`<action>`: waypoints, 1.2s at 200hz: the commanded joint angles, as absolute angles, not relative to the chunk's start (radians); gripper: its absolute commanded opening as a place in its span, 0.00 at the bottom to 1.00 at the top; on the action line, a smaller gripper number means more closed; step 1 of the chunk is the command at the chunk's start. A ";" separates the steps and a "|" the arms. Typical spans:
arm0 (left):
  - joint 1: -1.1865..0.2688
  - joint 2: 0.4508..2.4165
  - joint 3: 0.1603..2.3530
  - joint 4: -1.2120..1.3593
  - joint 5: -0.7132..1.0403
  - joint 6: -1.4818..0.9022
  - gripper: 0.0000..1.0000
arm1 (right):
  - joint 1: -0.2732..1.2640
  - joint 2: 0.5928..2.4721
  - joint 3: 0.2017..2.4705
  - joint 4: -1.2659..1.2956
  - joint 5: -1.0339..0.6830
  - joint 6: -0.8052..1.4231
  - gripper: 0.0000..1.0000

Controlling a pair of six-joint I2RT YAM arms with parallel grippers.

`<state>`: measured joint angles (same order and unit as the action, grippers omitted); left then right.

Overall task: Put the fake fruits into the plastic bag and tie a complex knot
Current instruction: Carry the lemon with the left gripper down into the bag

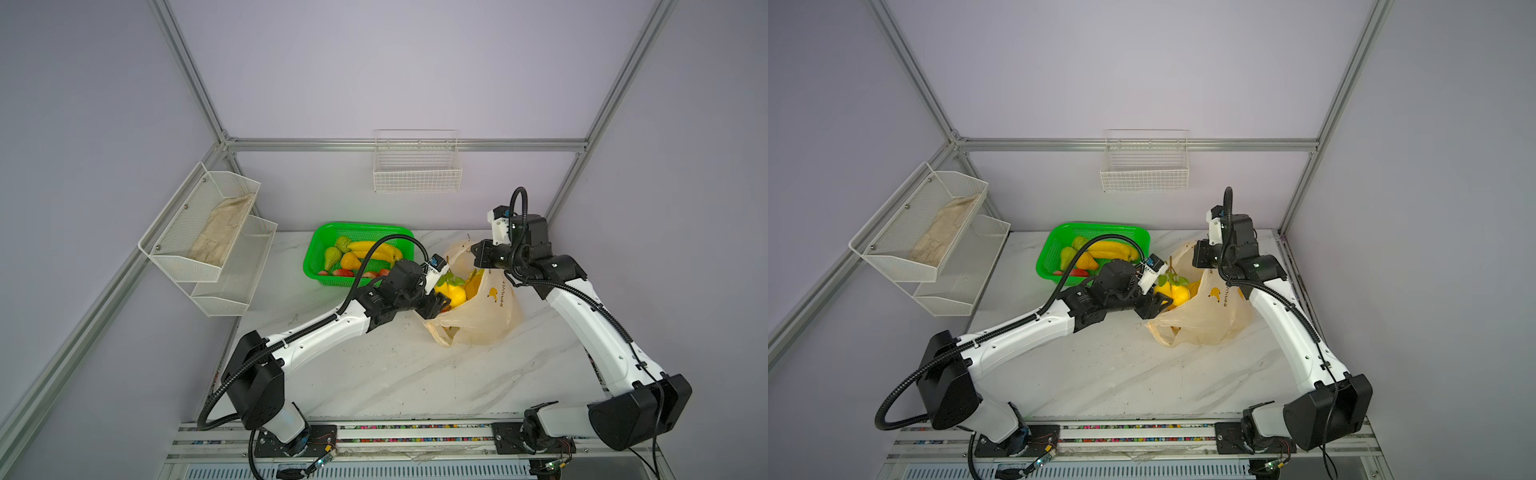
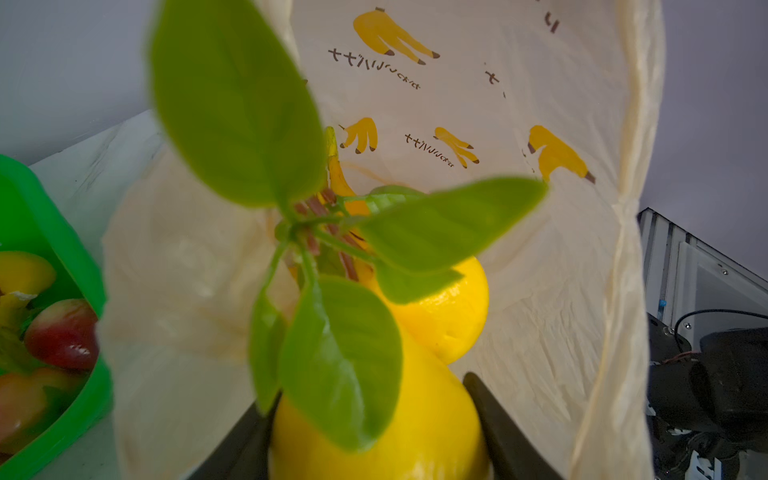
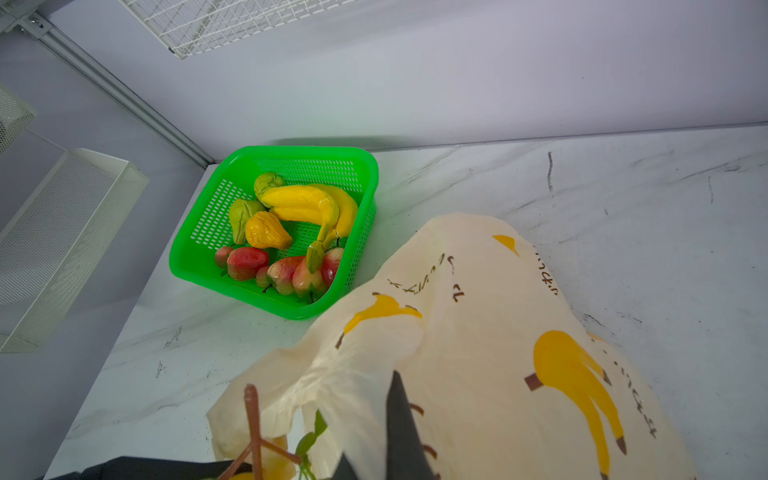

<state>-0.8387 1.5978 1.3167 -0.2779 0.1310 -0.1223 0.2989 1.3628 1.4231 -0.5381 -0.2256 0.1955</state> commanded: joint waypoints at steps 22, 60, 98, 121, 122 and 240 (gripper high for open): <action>-0.872 1.678 1.472 -0.245 0.137 0.009 0.48 | 0.296 1.365 1.442 -0.559 -0.227 0.206 0.00; -0.892 1.709 1.467 -0.211 0.221 0.112 0.49 | 0.296 1.399 1.459 -0.564 -0.221 0.241 0.00; -0.897 1.677 1.396 -0.135 0.335 0.131 0.49 | 0.296 1.419 1.476 -0.576 -0.188 0.245 0.00; -0.896 1.665 1.364 -0.092 0.341 0.110 0.50 | 0.295 1.412 1.473 -0.572 -0.218 0.243 0.00; -0.896 1.665 1.365 -0.092 0.342 0.110 0.50 | 0.295 1.411 1.473 -0.571 -0.219 0.242 0.00; -0.867 1.829 1.333 0.184 0.114 -0.183 0.50 | 0.295 1.348 1.473 -0.560 -0.201 0.261 0.00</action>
